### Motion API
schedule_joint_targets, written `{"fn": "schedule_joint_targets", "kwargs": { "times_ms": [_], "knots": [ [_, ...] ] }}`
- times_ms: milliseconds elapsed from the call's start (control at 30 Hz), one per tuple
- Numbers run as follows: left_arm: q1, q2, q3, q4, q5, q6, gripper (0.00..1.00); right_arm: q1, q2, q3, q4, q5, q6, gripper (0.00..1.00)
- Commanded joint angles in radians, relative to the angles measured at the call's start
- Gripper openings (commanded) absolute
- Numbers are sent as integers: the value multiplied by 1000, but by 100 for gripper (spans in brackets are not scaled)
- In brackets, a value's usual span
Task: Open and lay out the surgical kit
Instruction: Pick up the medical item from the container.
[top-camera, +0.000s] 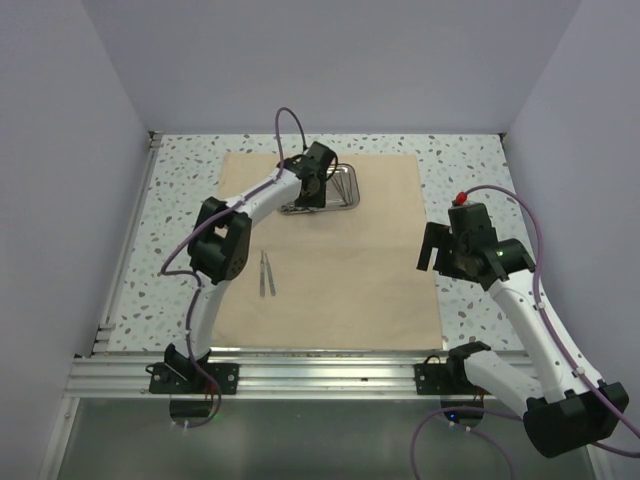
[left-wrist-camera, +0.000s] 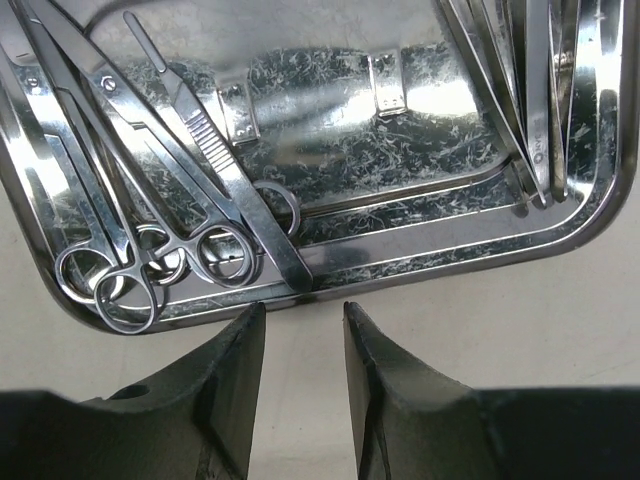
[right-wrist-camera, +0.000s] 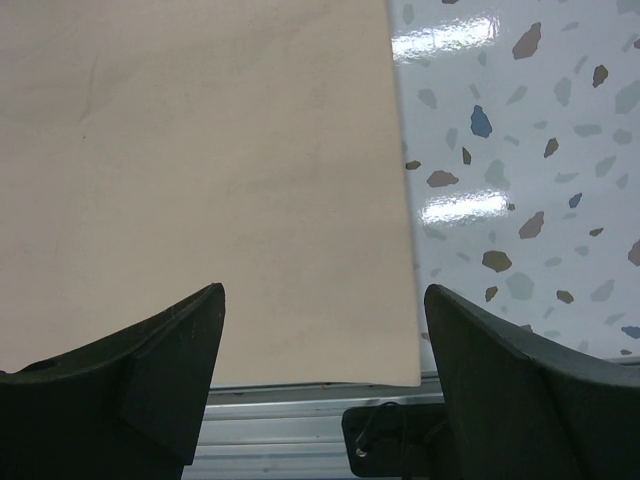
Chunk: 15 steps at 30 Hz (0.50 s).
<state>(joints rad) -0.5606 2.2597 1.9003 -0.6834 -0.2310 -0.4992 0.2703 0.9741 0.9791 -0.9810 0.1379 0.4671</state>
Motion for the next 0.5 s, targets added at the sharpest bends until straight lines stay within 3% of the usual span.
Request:
{"fn": "schedule_joint_targets", "kwargs": {
  "times_ms": [0, 200, 467],
  "knots": [
    [-7, 35, 71, -27, -30, -47, 40, 4, -6, 9, -5, -6, -19, 85],
    [-12, 93, 169, -99, -70, -68, 40, 4, 6, 12, -5, 0, -28, 85],
    [-15, 121, 186, -131, -97, -84, 39, 3, 18, 13, -1, 12, -38, 85]
  ]
}}
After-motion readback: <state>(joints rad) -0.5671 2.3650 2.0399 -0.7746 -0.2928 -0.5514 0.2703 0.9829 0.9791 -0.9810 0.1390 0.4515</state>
